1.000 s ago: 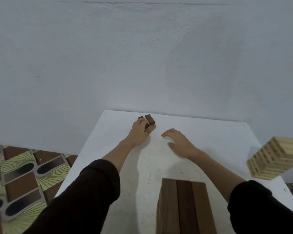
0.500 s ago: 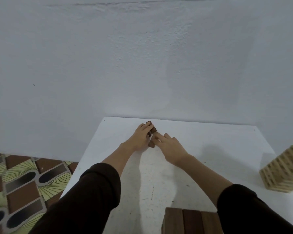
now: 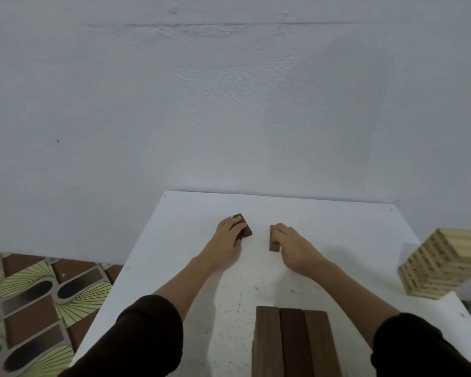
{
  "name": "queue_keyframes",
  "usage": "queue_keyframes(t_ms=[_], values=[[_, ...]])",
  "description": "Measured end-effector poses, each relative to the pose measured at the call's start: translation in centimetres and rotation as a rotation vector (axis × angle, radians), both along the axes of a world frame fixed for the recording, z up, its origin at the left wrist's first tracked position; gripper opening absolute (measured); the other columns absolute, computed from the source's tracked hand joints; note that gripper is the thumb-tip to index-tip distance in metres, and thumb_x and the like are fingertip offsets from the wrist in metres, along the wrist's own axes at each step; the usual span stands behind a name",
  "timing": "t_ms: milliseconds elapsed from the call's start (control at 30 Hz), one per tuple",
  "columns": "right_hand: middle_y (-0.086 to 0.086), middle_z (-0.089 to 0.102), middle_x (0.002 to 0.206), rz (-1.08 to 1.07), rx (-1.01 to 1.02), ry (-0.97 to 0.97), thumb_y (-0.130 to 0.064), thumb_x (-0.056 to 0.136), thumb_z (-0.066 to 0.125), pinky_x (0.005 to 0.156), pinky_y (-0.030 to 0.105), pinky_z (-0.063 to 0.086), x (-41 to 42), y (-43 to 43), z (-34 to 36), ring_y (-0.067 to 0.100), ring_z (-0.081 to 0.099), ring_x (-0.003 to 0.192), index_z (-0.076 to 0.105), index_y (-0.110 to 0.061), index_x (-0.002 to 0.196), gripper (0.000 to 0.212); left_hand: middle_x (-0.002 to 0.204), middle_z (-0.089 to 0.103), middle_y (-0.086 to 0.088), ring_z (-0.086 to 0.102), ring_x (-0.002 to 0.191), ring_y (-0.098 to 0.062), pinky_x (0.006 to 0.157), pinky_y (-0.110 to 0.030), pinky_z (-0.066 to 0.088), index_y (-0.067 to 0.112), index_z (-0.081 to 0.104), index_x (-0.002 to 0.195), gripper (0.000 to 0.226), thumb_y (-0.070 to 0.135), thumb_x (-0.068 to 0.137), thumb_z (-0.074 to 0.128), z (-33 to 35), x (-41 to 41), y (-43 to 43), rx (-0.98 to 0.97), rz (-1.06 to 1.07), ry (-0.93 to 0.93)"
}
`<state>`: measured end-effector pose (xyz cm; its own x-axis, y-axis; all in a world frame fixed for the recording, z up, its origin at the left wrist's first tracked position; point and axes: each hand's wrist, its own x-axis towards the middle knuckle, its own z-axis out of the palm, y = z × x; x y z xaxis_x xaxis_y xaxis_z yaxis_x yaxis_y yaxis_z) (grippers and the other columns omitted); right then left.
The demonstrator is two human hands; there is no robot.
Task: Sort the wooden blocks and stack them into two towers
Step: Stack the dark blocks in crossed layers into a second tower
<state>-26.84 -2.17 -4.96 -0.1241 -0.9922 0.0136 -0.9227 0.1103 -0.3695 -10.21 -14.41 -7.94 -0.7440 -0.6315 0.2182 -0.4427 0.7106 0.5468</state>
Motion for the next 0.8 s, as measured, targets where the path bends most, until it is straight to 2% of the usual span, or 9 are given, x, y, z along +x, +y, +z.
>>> queue_keyframes(t_ms=[100, 167, 333, 367, 433, 500, 600, 700, 800], values=[[0.007, 0.044, 0.118, -0.091, -0.023, -0.087, 0.015, 0.083, 0.036, 0.084, 0.021, 0.039, -0.2, 0.3, -0.2, 0.022, 0.047, 0.099, 0.056, -0.002, 0.103, 0.034, 0.146, 0.035, -0.008, 0.021, 0.139, -0.018, 0.102, 0.001, 0.0, 0.004, 0.048, 0.133, 0.039, 0.004, 0.096, 0.041, -0.4, 0.1, 2.1, 0.052, -0.008, 0.037], [0.012, 0.048, 0.115, -0.164, -0.075, -0.161, 0.016, 0.085, 0.039, 0.083, 0.014, 0.033, 0.0, 0.4, -0.3, 0.026, 0.05, 0.102, 0.06, 0.003, 0.103, 0.031, 0.147, 0.034, -0.006, 0.019, 0.14, -0.017, 0.106, -0.003, 0.003, 0.004, 0.048, 0.134, 0.038, 0.005, 0.096, 0.041, -0.5, -0.1, 3.4, 0.087, -0.025, 0.045], [0.005, 0.052, 0.105, -0.253, -0.149, -0.419, 0.002, 0.089, 0.05, 0.088, 0.023, 0.043, 2.0, 0.8, -0.5, 0.025, 0.055, 0.103, 0.057, -0.002, 0.107, 0.019, 0.146, 0.031, -0.003, 0.024, 0.137, -0.014, 0.114, -0.018, 0.015, 0.008, 0.041, 0.138, 0.046, -0.001, 0.093, 0.038, 0.3, -0.7, 5.8, 0.236, -0.048, 0.088], [0.003, 0.05, 0.108, -0.267, -0.128, -0.446, -0.005, 0.09, 0.055, 0.091, 0.025, 0.042, 2.5, 0.9, -0.3, 0.023, 0.053, 0.108, 0.054, -0.004, 0.113, 0.023, 0.145, 0.032, -0.003, 0.027, 0.135, -0.015, 0.116, -0.024, 0.019, 0.009, 0.04, 0.138, 0.047, -0.003, 0.093, 0.037, 0.5, -0.9, 5.9, 0.268, -0.029, 0.121], [0.007, 0.044, 0.124, -0.318, -0.061, -0.365, -0.025, 0.086, 0.065, 0.099, 0.029, 0.036, 3.0, 0.8, -0.5, 0.024, 0.042, 0.121, 0.041, -0.005, 0.131, 0.054, 0.142, 0.035, -0.005, 0.032, 0.131, -0.015, 0.114, -0.032, 0.026, 0.01, 0.041, 0.137, 0.046, -0.003, 0.093, 0.036, 0.7, -0.9, 5.8, 0.316, 0.056, 0.201], [0.01, 0.036, 0.134, -0.361, -0.017, -0.19, -0.047, 0.08, 0.067, 0.106, 0.033, 0.029, 3.4, 0.7, -0.8, 0.025, 0.034, 0.125, 0.027, -0.004, 0.14, 0.084, 0.14, 0.037, -0.002, 0.03, 0.129, -0.012, 0.111, -0.023, 0.026, 0.013, 0.043, 0.135, 0.045, -0.003, 0.094, 0.035, 1.0, -0.6, 5.5, 0.343, 0.15, 0.238], [0.01, 0.033, 0.138, -0.374, 0.004, -0.048, -0.063, 0.076, 0.063, 0.106, 0.034, 0.029, 4.2, 0.3, -1.3, 0.025, 0.032, 0.127, 0.018, -0.005, 0.144, 0.1, 0.141, 0.037, -0.004, 0.028, 0.131, -0.018, 0.102, -0.013, 0.018, 0.01, 0.04, 0.136, 0.05, -0.008, 0.09, 0.035, 1.2, 0.1, 4.7, 0.317, 0.138, 0.176], [0.007, 0.033, 0.139, -0.38, 0.009, -0.048, -0.057, 0.075, 0.067, 0.104, 0.036, 0.031, 4.4, -0.2, -1.2, 0.025, 0.032, 0.128, 0.012, -0.01, 0.145, 0.101, 0.143, 0.036, -0.005, 0.028, 0.133, -0.021, 0.113, -0.027, 0.021, 0.011, 0.036, 0.139, 0.058, -0.009, 0.085, 0.045, 1.0, 0.8, 3.6, 0.313, 0.123, 0.113], [0.001, 0.041, 0.126, -0.35, 0.013, -0.17, -0.031, 0.072, 0.073, 0.099, 0.034, 0.035, 4.0, -0.4, -0.9, 0.021, 0.038, 0.118, 0.012, -0.016, 0.144, 0.095, 0.143, 0.036, -0.004, 0.031, 0.132, -0.021, 0.111, -0.037, 0.031, 0.014, 0.03, 0.143, 0.068, -0.001, 0.083, 0.059, 1.3, 1.3, 3.1, 0.402, 0.105, 0.057]])
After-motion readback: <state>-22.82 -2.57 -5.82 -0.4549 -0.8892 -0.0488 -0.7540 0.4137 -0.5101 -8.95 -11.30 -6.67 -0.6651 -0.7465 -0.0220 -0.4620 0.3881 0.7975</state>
